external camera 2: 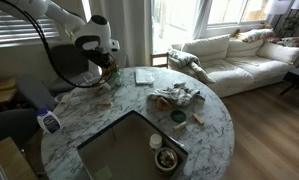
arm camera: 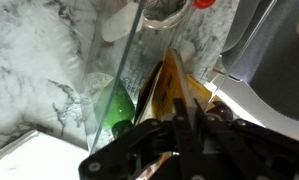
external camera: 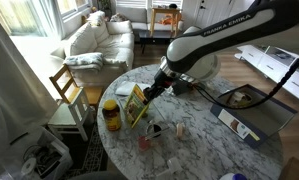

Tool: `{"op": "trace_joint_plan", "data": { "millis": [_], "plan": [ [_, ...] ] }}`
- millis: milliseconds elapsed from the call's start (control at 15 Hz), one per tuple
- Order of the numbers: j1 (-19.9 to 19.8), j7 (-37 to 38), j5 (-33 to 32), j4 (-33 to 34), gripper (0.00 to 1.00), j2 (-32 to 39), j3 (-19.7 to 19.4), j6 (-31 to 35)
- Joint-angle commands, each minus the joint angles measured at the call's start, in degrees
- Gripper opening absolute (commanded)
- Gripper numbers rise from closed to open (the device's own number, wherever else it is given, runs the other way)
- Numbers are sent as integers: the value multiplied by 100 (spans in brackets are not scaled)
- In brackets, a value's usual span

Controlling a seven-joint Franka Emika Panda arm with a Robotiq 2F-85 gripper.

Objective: Place a book on the brown bottle

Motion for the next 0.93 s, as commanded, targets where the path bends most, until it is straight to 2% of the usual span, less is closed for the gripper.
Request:
{"op": "trace_joint_plan", "data": {
  "millis": [0, 267, 533, 867],
  "plan": [
    [-243, 151, 163, -65, 2, -363, 228, -200],
    [-377, 167, 619, -139, 2, -776, 250, -433],
    [-469, 37, 1443, -230, 2, -1230, 160, -732],
    [-444, -1017, 3662, -271, 2, -1541, 139, -1084]
  ]
}}
